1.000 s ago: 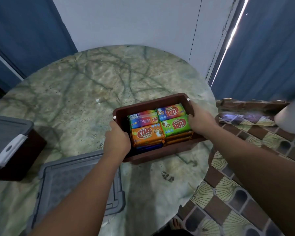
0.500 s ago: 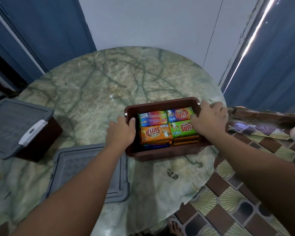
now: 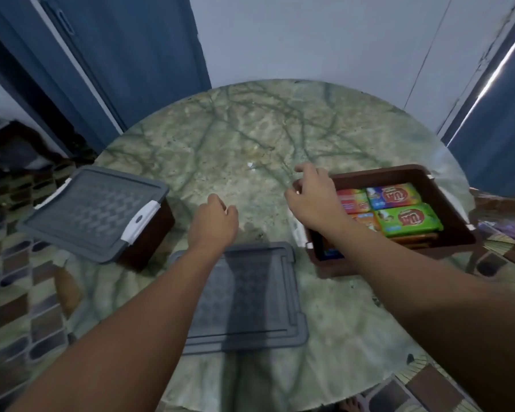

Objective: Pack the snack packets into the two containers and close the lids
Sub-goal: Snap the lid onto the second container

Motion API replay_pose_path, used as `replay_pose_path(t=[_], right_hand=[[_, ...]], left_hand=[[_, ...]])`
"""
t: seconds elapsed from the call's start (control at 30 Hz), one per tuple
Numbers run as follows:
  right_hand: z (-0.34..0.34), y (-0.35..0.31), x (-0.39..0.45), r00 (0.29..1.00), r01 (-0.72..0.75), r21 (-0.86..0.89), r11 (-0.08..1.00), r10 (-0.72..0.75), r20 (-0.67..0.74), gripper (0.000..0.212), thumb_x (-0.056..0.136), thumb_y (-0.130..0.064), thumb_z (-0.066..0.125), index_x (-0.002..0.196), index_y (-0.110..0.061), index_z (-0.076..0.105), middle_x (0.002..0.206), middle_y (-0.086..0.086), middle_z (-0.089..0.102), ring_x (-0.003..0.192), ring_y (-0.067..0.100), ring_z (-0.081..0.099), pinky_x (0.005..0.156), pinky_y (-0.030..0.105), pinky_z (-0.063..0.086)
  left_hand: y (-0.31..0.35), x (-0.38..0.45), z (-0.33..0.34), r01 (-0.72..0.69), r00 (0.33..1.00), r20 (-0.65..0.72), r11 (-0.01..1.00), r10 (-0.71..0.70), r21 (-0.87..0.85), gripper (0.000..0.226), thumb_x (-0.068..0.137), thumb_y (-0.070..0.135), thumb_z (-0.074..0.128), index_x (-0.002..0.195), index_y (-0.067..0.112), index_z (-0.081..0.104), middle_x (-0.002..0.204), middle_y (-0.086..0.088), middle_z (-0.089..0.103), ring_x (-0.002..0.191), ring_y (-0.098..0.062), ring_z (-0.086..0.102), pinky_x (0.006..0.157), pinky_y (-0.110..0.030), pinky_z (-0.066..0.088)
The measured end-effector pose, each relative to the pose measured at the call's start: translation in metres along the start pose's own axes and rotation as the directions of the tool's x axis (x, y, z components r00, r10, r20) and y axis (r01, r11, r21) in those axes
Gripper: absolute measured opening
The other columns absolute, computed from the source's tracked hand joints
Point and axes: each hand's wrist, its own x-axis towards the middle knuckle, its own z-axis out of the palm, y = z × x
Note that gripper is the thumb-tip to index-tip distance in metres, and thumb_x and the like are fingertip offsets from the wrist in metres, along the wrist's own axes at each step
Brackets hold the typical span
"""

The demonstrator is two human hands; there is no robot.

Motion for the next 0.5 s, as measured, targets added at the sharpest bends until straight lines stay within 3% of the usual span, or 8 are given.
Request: replay_pose_path(t=[0.27, 0.5], right_hand=[[0.060, -0.038, -0.021, 0.998, 0.047, 0.000, 0.999, -0.047, 0.041, 0.046, 0.093, -0.027, 0.055, 0.137, -0.015, 0.048, 0.126, 0.011, 0.055, 0.117, 0.025, 0.051, 0.097, 0.039, 0.044], [0.089, -0.027, -0.047, 0.984, -0.029, -0.005, 1.000, 0.030, 0.174, 0.047, 0.095, -0.023, 0.056, 0.139, -0.014, 0.046, 0.119, 0.013, 0.062, 0.108, 0.026, 0.059, 0.089, 0.039, 0.050]], left_hand=[[-0.058, -0.004, -0.019, 0.015, 0.998, 0.062, 0.999, -0.018, 0.040, 0.023, 0.095, 0.040, 0.052, 0.101, 0.017, 0.050, 0.094, -0.002, 0.058, 0.083, -0.023, 0.054, 0.068, -0.034, 0.037], [-0.100, -0.019, -0.017, 0.045, 0.987, 0.149, 0.991, -0.064, 0.125, 0.028, 0.093, 0.041, 0.061, 0.103, 0.018, 0.051, 0.098, -0.003, 0.058, 0.088, -0.025, 0.056, 0.073, -0.033, 0.043]])
